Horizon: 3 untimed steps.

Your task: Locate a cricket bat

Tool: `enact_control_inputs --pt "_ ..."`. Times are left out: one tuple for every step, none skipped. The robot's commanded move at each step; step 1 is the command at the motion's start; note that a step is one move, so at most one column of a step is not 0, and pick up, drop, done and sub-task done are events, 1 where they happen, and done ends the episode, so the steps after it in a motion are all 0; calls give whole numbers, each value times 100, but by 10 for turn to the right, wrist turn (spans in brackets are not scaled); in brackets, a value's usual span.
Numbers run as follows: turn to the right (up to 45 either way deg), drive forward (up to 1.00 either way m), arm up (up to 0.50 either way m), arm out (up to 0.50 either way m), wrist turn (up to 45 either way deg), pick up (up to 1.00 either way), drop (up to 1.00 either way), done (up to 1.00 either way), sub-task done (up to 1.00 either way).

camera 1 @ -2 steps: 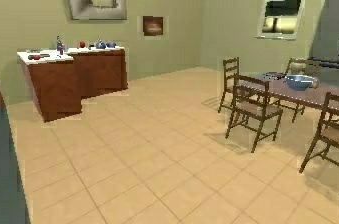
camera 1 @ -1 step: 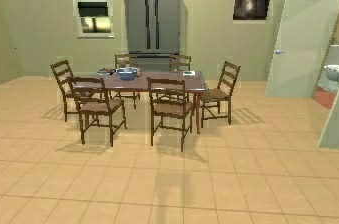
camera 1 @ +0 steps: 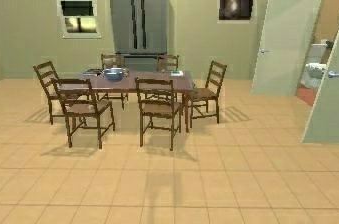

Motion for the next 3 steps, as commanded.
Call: enact_control_inputs --pt "0 5 0 0 0 0 0 0 0" --pt "-450 0 0 0 0 0 0 0 0" --pt "-330 0 0 0 0 0 0 0 0"
